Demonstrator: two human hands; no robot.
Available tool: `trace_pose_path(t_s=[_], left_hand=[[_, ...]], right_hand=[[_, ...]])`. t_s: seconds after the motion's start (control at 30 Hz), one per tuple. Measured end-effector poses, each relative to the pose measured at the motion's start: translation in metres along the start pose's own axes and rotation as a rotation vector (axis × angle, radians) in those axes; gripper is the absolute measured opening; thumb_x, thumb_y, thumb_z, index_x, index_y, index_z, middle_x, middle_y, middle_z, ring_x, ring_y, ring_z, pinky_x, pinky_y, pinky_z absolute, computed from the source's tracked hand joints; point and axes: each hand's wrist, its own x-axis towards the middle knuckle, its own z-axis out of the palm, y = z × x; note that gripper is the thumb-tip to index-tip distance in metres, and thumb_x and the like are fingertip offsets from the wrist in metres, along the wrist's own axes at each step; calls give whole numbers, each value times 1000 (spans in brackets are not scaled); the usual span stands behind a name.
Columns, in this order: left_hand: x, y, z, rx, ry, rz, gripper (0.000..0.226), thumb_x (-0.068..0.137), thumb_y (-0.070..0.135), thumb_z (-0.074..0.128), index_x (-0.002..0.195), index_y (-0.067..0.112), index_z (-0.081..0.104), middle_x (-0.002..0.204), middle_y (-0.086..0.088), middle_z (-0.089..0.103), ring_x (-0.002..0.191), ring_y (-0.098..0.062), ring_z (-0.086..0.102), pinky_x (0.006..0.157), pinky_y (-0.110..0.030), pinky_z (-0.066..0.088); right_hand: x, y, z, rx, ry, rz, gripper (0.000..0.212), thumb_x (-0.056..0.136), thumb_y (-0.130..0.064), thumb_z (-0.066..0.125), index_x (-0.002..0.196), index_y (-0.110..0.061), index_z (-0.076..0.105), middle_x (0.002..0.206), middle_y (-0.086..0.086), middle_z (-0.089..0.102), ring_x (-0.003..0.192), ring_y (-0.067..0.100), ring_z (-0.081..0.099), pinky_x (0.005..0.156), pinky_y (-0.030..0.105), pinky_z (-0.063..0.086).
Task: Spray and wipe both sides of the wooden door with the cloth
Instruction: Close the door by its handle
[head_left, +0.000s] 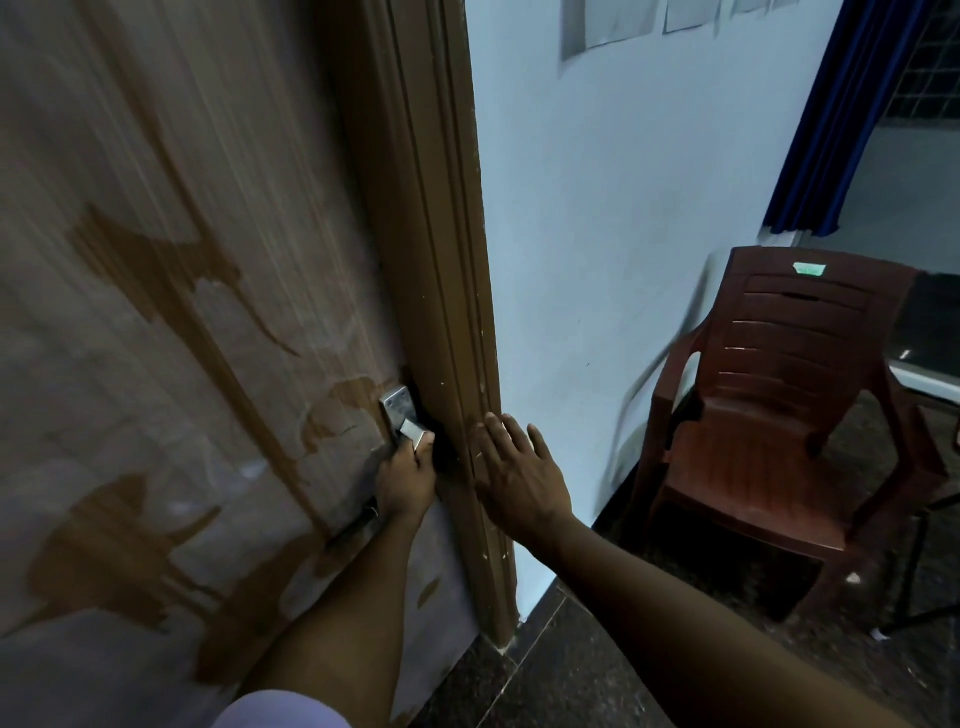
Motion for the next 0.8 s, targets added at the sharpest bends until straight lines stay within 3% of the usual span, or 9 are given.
trace_pose_path(t_s=[0.23,0.4,0.53,0.6,0.73,0.8], left_hand=[[0,18,-25,340,-102,19,48,95,52,32,110,17,59,109,-14,64,105,-34,57,83,-37,45],[7,29,-41,403,-232,-16,46,90,53,42,112,18,61,115,-10,65,108,-31,59,89,-35,45],[18,29,-39,427,-318,-24,41,87,50,49,108,17,62,114,-8,66,106,-28,61,90,-34,46],[20,31,-38,486,-311,-10,40,87,49,51,108,17,62,114,-6,66,104,-27,61,88,-32,46],[5,48,-49,517,-314,59,37,91,44,46,112,18,62,118,-8,64,108,-28,59,82,-28,40],[-8,51,-64,611,-213,102,45,93,51,39,116,19,58,119,-6,63,106,-26,60,83,-29,42]], right_hand=[[3,3,-15,14,27,-42,63,99,-44,36,153,-12,30,158,10,30,147,31,25,118,49,21],[0,-6,-29,61,63,-87,73,92,-48,10,151,-12,33,156,9,35,146,30,29,117,49,25],[-2,-5,-37,90,60,-134,74,92,-47,8,150,-12,36,156,10,35,145,30,30,117,48,25],[0,-2,-37,90,68,-138,69,94,-47,15,149,-13,38,155,9,38,144,29,33,116,48,27],[6,1,-29,94,108,-153,59,95,-44,50,145,-13,46,149,8,46,139,29,42,112,46,34],[9,-6,-27,113,166,-191,60,91,-44,56,141,-11,50,145,9,51,135,29,47,110,47,39]])
